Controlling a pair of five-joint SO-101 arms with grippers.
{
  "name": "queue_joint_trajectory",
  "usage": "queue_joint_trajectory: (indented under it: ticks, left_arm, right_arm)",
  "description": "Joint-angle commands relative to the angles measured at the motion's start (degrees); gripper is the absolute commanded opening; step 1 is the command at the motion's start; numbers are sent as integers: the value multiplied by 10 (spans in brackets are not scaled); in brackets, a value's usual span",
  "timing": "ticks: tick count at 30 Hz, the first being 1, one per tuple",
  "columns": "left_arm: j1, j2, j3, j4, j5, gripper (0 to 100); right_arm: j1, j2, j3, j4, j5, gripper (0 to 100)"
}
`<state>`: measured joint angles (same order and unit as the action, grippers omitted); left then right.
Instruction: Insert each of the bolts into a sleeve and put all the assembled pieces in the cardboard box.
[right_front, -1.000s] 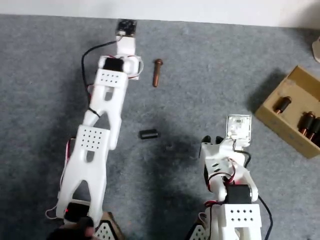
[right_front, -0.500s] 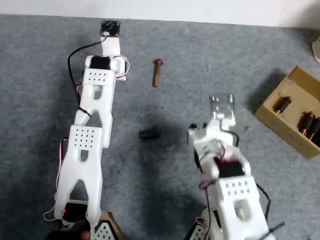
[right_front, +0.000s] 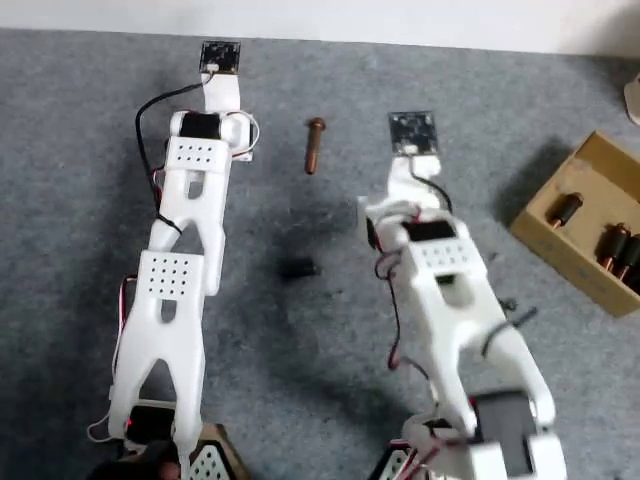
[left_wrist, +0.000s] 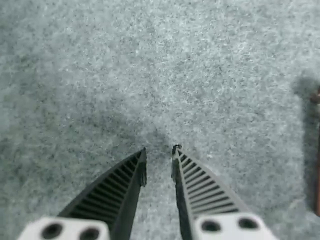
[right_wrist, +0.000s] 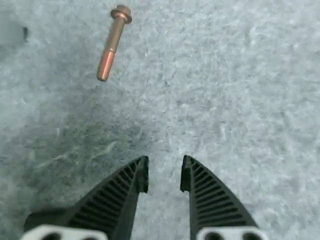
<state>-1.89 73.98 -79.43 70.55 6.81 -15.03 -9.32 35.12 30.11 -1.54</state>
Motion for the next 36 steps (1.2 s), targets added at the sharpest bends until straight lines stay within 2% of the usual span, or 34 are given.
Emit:
queue_joint_trajectory:
  ticks: [1,33,36]
  left_arm:
    - [-6,-22,-24,1,2,91]
    - [-10,-22,-24,-2,1,91]
    - [-9,-22,-24,-3,1,91]
  right_arm:
    - [-17,65,-81,-10,-5,109]
    - [-35,510,-590,-8,-5,114]
    - [-35,533,-633,-11,-32,114]
